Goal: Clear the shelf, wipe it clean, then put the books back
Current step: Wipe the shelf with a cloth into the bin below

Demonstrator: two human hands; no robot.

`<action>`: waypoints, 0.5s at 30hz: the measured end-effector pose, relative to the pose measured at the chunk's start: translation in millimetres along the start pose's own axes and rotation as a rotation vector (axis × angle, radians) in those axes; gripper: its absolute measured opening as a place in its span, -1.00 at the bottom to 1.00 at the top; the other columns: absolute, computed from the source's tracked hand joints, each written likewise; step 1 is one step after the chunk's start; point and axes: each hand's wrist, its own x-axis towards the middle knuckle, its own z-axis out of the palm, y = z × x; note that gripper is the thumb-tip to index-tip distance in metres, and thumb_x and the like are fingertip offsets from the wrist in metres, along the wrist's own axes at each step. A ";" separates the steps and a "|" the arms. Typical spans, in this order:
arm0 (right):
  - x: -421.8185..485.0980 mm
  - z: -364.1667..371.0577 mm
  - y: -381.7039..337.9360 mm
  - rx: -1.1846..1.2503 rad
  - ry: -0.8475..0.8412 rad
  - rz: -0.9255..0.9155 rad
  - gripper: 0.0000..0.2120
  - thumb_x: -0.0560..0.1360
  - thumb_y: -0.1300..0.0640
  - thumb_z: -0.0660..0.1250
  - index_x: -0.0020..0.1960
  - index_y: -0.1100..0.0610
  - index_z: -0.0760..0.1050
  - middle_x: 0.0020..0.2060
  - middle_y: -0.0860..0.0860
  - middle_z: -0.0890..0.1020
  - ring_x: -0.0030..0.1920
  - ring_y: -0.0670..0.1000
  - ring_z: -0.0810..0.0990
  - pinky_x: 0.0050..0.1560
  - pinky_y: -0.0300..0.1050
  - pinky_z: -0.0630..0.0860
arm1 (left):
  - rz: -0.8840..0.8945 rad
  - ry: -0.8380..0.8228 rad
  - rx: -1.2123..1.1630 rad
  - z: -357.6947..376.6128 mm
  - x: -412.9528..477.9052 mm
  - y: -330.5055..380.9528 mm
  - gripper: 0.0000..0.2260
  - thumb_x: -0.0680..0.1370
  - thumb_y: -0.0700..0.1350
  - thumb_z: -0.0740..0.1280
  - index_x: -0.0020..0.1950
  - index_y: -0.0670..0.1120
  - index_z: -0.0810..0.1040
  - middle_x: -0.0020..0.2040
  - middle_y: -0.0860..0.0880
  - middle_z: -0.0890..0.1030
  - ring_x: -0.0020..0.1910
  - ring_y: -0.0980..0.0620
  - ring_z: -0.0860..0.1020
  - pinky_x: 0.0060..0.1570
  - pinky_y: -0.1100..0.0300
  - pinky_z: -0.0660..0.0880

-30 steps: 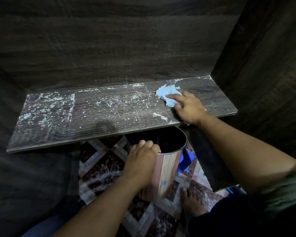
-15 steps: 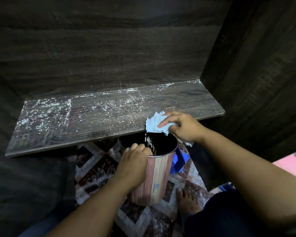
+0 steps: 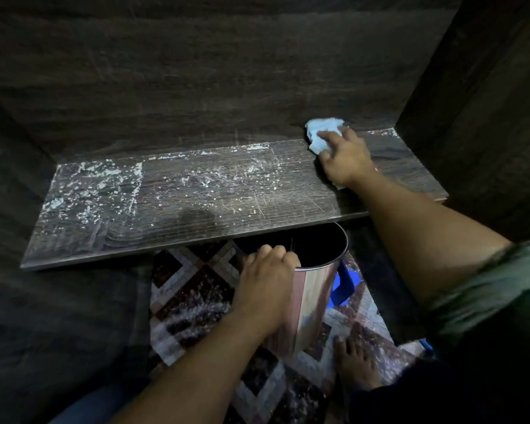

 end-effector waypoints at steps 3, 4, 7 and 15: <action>2.0 7.7 0.9 -0.118 -0.034 -0.009 -0.56 0.58 -0.06 0.16 0.46 -0.11 0.32 0.49 0.12 0.26 0.40 0.24 0.28 0.38 0.09 0.27 | 0.012 0.002 0.005 0.7 -1.0 -0.9 -0.72 0.47 -0.22 0.26 0.17 -0.01 0.47 0.08 0.00 0.45 0.16 -0.06 0.38 0.18 0.07 0.31; 1.6 6.4 1.1 -0.110 -0.034 -0.025 -0.57 0.58 -0.04 0.17 0.45 -0.11 0.34 0.47 0.12 0.28 0.39 0.24 0.28 0.38 0.08 0.27 | 0.013 0.006 0.005 0.6 -1.2 -0.8 -0.72 0.47 -0.22 0.25 0.16 -0.02 0.47 0.08 0.00 0.46 0.16 -0.07 0.38 0.18 0.06 0.32; -8.6 -1.8 3.1 -0.059 -0.060 -0.097 -0.59 0.55 0.06 0.21 0.39 -0.07 0.43 0.40 0.15 0.37 0.35 0.23 0.31 0.38 -0.01 0.27 | 0.009 -0.009 0.001 0.7 -2.7 -1.1 -0.71 0.47 -0.21 0.25 0.17 0.00 0.45 0.09 0.00 0.45 0.17 -0.07 0.37 0.18 0.07 0.31; -87.3 -20.5 13.1 0.134 -0.100 -0.254 -0.60 0.36 0.01 0.21 0.13 -0.04 0.64 0.15 0.03 0.56 0.21 0.07 0.44 0.30 -0.12 0.25 | 0.003 -0.059 -0.004 -3.7 -0.6 0.8 -0.66 0.47 -0.20 0.25 0.21 0.03 0.39 0.12 0.05 0.39 0.19 0.00 0.31 0.21 0.14 0.24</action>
